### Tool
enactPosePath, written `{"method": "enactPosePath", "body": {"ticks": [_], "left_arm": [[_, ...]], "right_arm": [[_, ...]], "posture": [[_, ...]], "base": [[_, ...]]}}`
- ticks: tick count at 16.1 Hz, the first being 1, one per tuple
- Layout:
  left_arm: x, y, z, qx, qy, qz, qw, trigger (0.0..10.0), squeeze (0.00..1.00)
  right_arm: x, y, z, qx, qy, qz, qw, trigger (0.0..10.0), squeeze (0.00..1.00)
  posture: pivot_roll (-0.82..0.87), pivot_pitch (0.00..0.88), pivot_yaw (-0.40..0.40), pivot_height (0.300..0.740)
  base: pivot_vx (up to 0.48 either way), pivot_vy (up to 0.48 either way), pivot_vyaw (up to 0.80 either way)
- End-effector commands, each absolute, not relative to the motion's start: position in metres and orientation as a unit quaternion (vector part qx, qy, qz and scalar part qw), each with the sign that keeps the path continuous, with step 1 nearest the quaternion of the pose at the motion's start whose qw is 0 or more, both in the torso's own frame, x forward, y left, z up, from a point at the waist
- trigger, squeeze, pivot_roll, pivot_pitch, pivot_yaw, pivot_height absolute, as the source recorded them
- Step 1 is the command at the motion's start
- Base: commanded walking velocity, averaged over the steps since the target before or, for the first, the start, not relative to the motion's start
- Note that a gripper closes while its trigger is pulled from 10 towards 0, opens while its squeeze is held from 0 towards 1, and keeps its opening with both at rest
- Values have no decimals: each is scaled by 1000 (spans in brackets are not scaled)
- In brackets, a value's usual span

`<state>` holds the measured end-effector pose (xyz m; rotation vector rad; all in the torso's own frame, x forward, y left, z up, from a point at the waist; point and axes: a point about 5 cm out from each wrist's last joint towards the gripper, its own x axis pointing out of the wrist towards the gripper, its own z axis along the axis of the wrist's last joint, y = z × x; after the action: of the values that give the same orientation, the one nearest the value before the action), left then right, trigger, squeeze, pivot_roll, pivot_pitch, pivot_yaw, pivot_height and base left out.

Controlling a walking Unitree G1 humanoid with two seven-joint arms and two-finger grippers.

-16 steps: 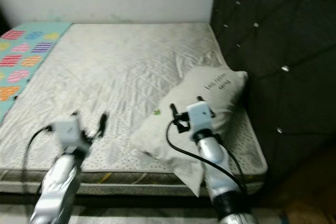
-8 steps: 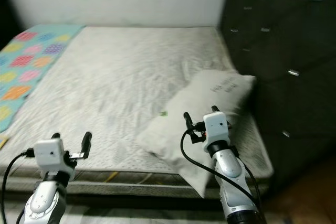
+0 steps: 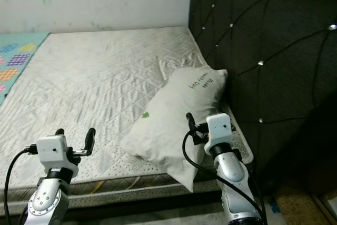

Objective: Clean up the room

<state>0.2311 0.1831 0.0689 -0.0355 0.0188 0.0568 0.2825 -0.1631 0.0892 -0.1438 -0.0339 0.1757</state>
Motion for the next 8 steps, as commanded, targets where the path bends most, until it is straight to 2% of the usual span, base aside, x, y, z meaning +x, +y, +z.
{"method": "enactPosePath", "body": {"ticks": [1, 8], "left_arm": [[232, 186, 72, -15, 5, 34, 999, 10000, 0], [229, 189, 71, -19, 7, 46, 999, 10000, 0]], "right_arm": [[283, -165, 94, -72, -23, 82, 994, 10000, 0], [277, -167, 93, -71, -18, 74, 995, 10000, 0]], "posture": [[-134, 0, 72, 740], [-148, 0, 72, 740]], "base": [[0, 0, -800], [0, 0, -800]]}}
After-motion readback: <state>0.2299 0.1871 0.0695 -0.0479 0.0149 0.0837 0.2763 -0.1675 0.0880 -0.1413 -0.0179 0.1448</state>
